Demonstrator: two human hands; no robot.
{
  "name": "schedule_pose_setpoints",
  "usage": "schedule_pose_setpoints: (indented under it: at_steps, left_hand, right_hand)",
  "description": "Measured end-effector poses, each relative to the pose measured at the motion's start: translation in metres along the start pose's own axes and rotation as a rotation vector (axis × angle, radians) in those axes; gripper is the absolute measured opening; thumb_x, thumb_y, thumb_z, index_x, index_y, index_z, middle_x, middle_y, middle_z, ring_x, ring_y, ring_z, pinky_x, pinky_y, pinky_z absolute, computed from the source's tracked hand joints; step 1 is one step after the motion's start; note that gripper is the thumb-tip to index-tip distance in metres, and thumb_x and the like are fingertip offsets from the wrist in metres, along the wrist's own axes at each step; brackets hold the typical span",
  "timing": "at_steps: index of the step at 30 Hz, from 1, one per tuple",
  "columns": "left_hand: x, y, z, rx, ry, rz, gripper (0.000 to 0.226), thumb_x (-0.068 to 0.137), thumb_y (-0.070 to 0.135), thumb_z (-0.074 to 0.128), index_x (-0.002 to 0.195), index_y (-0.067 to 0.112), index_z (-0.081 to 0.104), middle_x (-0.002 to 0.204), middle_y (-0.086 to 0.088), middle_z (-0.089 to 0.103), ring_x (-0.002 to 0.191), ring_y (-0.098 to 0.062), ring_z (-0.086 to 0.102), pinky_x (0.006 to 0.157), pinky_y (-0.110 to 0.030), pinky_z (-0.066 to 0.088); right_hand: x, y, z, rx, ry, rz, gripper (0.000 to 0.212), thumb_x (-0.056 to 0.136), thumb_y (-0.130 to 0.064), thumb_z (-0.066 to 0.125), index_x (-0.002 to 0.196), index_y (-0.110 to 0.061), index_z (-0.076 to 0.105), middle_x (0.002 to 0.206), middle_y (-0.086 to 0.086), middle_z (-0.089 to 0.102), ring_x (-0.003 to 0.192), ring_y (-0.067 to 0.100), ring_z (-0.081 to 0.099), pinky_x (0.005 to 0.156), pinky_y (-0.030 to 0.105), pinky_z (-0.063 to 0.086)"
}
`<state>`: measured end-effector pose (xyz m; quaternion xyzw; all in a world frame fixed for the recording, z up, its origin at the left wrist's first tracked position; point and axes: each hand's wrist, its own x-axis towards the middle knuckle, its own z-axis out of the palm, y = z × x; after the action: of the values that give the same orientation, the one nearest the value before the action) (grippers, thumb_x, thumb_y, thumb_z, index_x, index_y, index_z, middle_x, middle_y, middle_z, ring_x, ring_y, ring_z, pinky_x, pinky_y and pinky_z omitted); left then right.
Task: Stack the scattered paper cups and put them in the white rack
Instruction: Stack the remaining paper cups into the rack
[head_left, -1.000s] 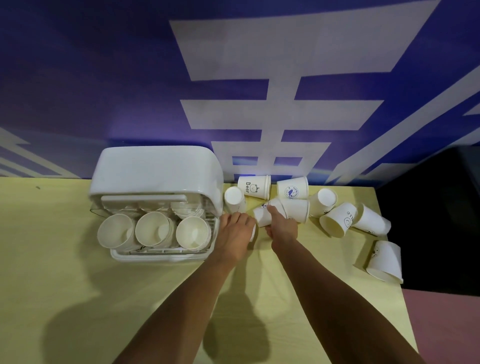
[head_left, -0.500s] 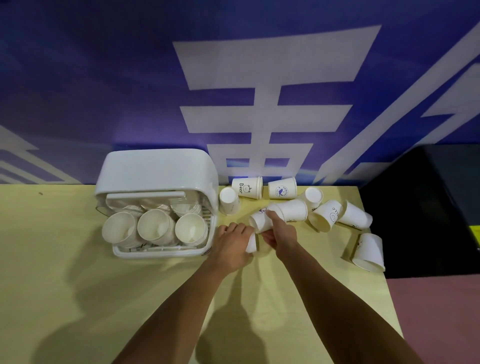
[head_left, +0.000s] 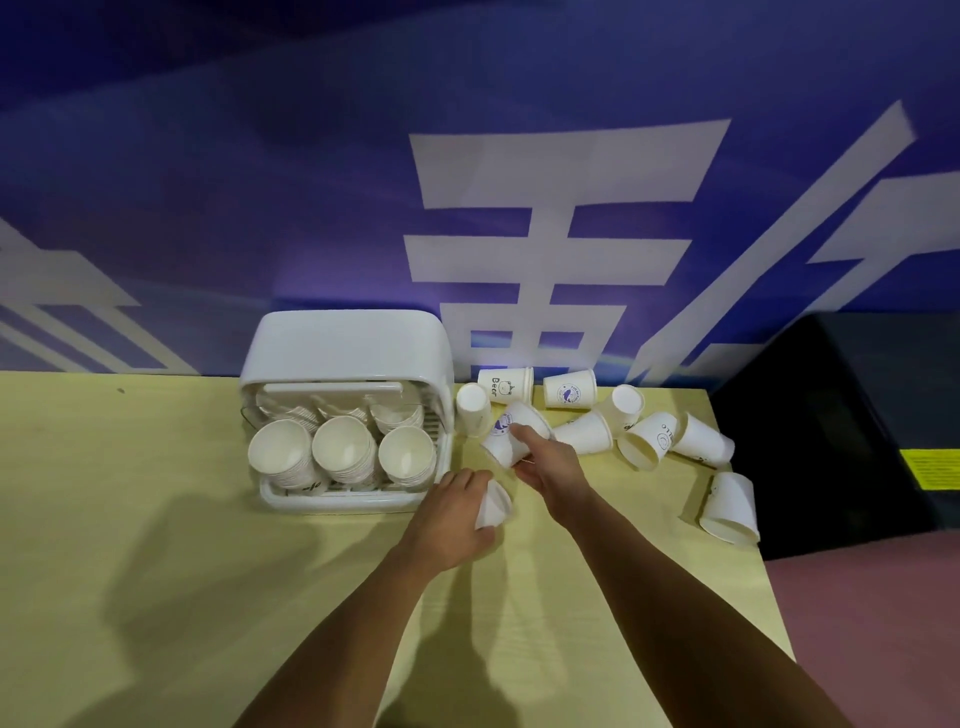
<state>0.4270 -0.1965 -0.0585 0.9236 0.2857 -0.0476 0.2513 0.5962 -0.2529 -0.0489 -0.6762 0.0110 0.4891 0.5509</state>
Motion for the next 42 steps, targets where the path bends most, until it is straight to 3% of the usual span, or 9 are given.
schedule_pose_setpoints:
  at_steps: [6,10,18,26,31,34,37,39,42]
  left_hand:
    - [-0.019,-0.016,-0.01,-0.051,0.048,-0.029,0.072,0.079,0.044,0.065,0.142,0.019,0.041,0.135,0.001,0.05,0.122,-0.02,0.046,0.104,-0.031,0.036]
    - [-0.034,-0.028,-0.013,-0.126,0.072,-0.057,0.073,0.078,0.046,0.067,0.142,0.02,0.042,0.134,0.003,0.051,0.124,-0.018,0.046,0.105,-0.032,0.038]
    - [-0.064,-0.054,-0.012,-0.221,0.116,-0.132,0.074,0.076,0.046,0.068,0.142,0.022,0.043,0.14,0.009,0.049,0.126,-0.013,0.045,0.105,-0.027,0.037]
    - [-0.084,-0.076,-0.016,-0.362,0.14,-0.241,0.062,0.075,0.044,0.072,0.13,0.026,0.05,0.121,0.012,0.056,0.11,-0.01,0.053,0.094,-0.029,0.046]
    - [-0.088,-0.078,-0.018,-0.448,0.152,-0.305,0.052,0.075,0.042,0.075,0.118,0.028,0.05,0.111,0.013,0.058,0.099,-0.008,0.056,0.085,-0.026,0.047]
    - [-0.086,-0.075,-0.02,-0.518,0.177,-0.356,0.047,0.075,0.042,0.076,0.112,0.03,0.051,0.105,0.014,0.06,0.093,-0.004,0.058,0.077,-0.024,0.047]
    - [-0.08,-0.069,-0.023,-0.679,0.212,-0.436,0.04,0.076,0.038,0.079,0.105,0.032,0.053,0.098,0.016,0.064,0.087,0.003,0.061,0.067,-0.019,0.045]
    - [-0.075,-0.065,-0.024,-0.795,0.25,-0.478,0.033,0.079,0.031,0.078,0.1,0.032,0.053,0.095,0.011,0.065,0.083,-0.005,0.064,0.064,-0.02,0.048]
    - [-0.067,-0.061,-0.024,-0.996,0.283,-0.584,0.024,0.087,0.026,0.071,0.107,0.021,0.059,0.101,-0.003,0.068,0.086,-0.018,0.068,0.068,-0.035,0.06]
  right_hand:
    - [-0.025,-0.01,0.031,-0.153,-0.152,-0.263,0.051,0.074,-0.035,0.081,0.12,-0.026,0.06,0.107,-0.005,0.073,0.101,0.015,0.069,0.076,0.028,0.054]
    - [-0.037,-0.005,0.049,-0.273,-0.173,-0.377,0.065,0.073,-0.033,0.084,0.129,-0.023,0.052,0.117,-0.007,0.066,0.107,0.011,0.064,0.086,0.031,0.056]
    - [-0.05,0.003,0.085,-0.51,-0.207,-0.552,0.064,0.071,-0.035,0.086,0.12,-0.031,0.045,0.111,-0.021,0.059,0.1,-0.002,0.059,0.074,0.014,0.051]
    - [-0.053,0.013,0.105,-0.59,-0.183,-0.598,0.069,0.072,-0.035,0.087,0.123,-0.032,0.042,0.109,-0.028,0.054,0.098,-0.008,0.056,0.071,0.007,0.044]
    - [-0.046,0.018,0.098,-0.624,-0.149,-0.554,0.08,0.072,-0.026,0.087,0.139,-0.019,0.044,0.124,-0.011,0.055,0.109,0.01,0.056,0.082,0.015,0.044]
    - [-0.044,0.019,0.091,-0.621,-0.122,-0.522,0.069,0.076,-0.025,0.084,0.136,-0.019,0.05,0.125,-0.009,0.058,0.109,0.013,0.058,0.085,0.022,0.047]
    - [-0.043,0.019,0.079,-0.64,-0.116,-0.491,0.053,0.079,-0.025,0.079,0.127,-0.018,0.057,0.116,-0.006,0.064,0.105,0.012,0.061,0.082,0.02,0.047]
    - [-0.046,0.021,0.069,-0.668,-0.122,-0.458,0.045,0.081,-0.024,0.076,0.123,-0.018,0.06,0.112,-0.005,0.065,0.102,0.01,0.061,0.078,0.015,0.044]
    - [-0.051,0.033,0.056,-0.733,-0.185,-0.423,0.039,0.083,-0.03,0.074,0.119,-0.02,0.062,0.11,-0.008,0.065,0.106,0.011,0.061,0.081,0.018,0.044]
